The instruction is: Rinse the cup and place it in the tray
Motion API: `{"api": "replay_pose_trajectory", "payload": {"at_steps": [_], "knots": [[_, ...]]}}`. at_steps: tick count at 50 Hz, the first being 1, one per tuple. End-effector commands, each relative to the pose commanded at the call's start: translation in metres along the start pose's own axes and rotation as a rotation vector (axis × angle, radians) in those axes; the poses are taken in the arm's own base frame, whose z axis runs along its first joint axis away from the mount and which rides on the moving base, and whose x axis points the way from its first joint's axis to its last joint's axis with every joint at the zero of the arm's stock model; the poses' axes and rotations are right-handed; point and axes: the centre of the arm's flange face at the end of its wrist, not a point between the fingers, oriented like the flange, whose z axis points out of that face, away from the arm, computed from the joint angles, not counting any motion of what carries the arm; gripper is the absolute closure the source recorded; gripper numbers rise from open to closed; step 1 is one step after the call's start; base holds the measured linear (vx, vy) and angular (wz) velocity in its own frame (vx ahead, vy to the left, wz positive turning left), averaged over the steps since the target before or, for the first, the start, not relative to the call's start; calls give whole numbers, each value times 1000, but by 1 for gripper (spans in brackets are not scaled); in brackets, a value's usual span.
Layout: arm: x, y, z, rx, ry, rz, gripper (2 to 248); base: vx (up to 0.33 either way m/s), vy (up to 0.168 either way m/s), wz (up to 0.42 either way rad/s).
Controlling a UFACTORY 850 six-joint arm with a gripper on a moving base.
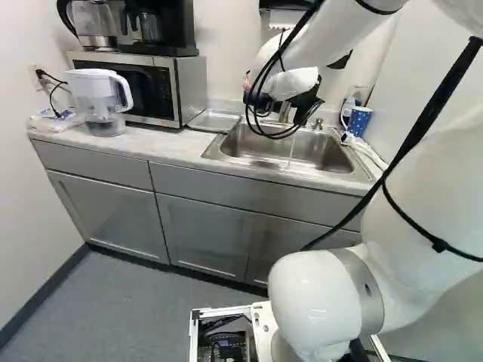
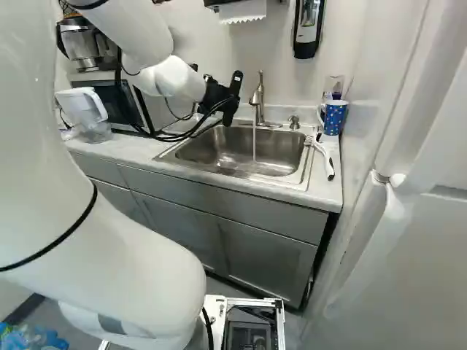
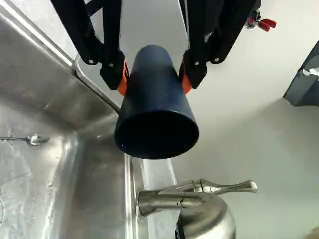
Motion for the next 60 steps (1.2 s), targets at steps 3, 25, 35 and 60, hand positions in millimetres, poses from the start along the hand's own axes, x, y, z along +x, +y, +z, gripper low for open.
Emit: {"api": "replay_pose_trajectory", "payload": {"at_steps": [3, 25, 35, 60], "knots": [[0, 0, 0, 0, 0, 0, 129, 0, 0, 0], [0, 0, 0, 0, 0, -158, 129, 0, 0, 0], [0, 0, 0, 0, 0, -263, 129, 0, 0, 0], [0, 0, 0, 0, 0, -526, 129, 0, 0, 0]]}}
